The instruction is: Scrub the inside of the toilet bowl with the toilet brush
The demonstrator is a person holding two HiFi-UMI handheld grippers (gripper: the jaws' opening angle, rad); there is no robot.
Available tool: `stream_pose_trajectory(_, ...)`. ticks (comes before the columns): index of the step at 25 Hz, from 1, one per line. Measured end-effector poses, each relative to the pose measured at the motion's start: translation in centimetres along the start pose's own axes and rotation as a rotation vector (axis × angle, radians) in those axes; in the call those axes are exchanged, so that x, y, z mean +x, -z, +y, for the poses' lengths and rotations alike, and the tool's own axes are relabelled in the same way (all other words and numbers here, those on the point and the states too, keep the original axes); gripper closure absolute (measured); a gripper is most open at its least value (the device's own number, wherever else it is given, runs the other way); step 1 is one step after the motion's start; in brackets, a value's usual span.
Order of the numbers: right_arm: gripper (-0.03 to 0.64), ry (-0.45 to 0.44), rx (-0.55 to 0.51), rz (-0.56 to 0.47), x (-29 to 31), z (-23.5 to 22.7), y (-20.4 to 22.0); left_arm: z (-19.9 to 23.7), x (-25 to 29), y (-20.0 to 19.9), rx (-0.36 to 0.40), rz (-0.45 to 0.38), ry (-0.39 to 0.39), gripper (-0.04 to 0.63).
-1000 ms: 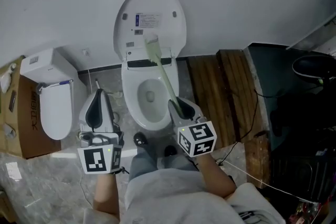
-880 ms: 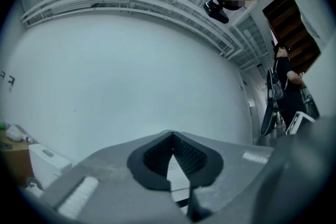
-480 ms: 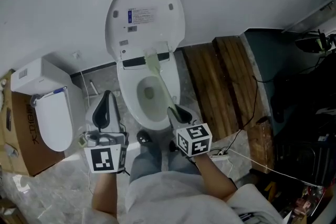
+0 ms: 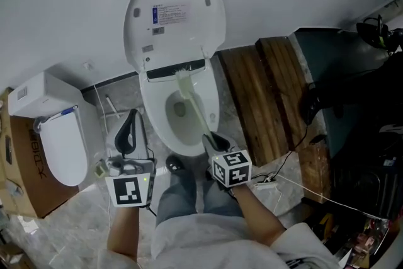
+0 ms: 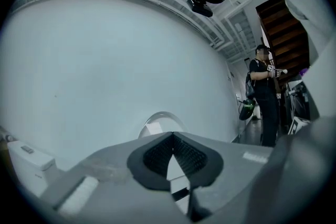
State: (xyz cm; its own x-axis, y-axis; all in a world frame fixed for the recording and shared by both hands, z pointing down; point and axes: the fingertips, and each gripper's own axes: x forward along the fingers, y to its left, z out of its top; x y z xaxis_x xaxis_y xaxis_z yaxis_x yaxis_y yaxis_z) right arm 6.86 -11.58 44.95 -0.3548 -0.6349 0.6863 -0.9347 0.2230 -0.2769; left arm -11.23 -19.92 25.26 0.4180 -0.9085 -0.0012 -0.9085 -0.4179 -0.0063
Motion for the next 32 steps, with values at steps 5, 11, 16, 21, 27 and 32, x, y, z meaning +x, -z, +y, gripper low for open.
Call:
stream_pose_trajectory(5,0.54,0.0,0.005,0.063,1.5,-0.8,2.3,-0.3,0.1,1.9,-0.022,0.025,0.009,0.592)
stream_pose_trajectory(11,0.54,-0.034,-0.012,0.152,3.2,-2.0,5.5,-1.0,-0.3,3.8,-0.055,0.047,-0.039,0.592)
stream_pose_trajectory(16,0.538,-0.068,-0.026,0.218,4.7,-3.4,8.3,-1.9,-1.5,5.6,-0.082,0.048,-0.101,0.592)
stream_pose_trajectory(21,0.541,-0.146,-0.078,0.249,6.2,-4.5,10.5,-3.4,-2.5,7.6,-0.088,0.047,-0.15,0.592)
stream_pose_trajectory(27,0.54,-0.151,-0.144,0.285,8.0,-6.5,12.5,-5.7,-3.8,9.1,-0.072,0.022,-0.185,0.592)
stream_pose_trajectory(32,0.541,-0.226,-0.223,0.346,10.3,-7.3,14.5,-6.7,-4.6,10.6,-0.069,0.017,-0.212,0.591)
